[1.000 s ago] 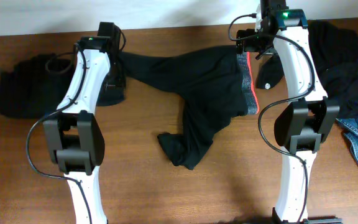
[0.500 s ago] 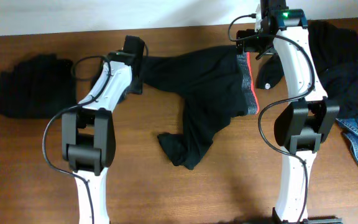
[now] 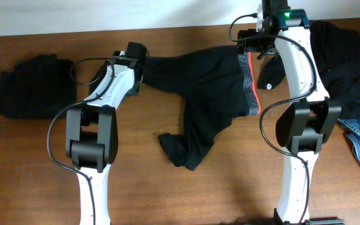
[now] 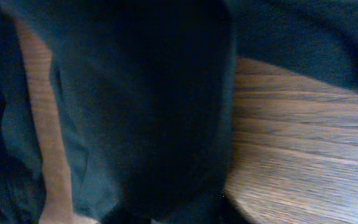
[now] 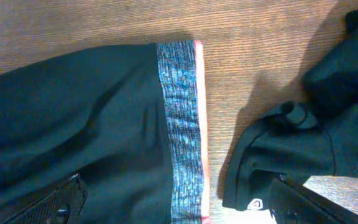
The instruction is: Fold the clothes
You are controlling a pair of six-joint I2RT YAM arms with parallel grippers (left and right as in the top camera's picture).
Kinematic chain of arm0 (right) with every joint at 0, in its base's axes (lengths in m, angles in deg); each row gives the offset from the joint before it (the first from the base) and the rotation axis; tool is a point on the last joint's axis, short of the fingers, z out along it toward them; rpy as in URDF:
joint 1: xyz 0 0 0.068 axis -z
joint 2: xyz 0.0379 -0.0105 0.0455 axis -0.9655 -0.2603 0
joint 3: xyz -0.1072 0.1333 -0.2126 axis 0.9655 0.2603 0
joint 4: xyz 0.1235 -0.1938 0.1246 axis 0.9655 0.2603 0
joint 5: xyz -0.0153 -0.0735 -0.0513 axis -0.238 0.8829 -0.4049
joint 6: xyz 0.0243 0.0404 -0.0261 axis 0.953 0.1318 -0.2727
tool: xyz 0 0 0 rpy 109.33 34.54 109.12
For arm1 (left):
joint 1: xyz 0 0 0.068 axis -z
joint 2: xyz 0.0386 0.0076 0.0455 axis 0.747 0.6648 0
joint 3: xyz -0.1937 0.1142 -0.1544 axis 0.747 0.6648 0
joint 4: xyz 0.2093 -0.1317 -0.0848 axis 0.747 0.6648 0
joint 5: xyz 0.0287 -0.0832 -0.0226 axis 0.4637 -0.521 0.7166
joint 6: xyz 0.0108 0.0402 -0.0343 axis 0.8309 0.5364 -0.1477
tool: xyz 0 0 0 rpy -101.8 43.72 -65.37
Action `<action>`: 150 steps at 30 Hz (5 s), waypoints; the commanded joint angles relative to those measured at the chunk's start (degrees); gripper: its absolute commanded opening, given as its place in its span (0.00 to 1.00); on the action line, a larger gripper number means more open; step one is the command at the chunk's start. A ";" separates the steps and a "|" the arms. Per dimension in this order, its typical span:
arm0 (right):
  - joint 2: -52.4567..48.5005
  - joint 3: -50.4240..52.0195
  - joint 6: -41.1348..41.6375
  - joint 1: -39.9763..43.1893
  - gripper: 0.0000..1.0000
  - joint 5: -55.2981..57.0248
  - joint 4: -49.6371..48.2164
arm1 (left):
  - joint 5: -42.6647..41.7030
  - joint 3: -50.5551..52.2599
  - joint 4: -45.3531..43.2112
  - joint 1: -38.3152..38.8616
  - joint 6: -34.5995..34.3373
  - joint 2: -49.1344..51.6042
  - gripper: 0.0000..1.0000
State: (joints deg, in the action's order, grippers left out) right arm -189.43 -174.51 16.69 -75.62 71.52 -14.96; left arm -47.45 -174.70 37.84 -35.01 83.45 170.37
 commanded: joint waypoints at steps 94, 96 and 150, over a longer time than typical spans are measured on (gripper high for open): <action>23.28 65.37 -8.46 10.54 0.71 -22.91 -31.58 | -24.28 18.47 19.28 16.09 0.26 -31.19 0.99; 21.94 65.37 -8.46 10.54 0.64 -23.56 -32.13 | -24.28 18.47 18.80 16.09 0.26 -31.19 0.99; 31.95 57.88 -9.53 20.61 0.99 -21.81 -12.92 | -26.56 18.47 26.51 16.17 0.28 -31.19 0.99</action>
State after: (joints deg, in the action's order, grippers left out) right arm -158.35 -113.66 6.79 -55.17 52.05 -29.19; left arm -72.52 -156.41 62.08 -18.72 82.80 140.36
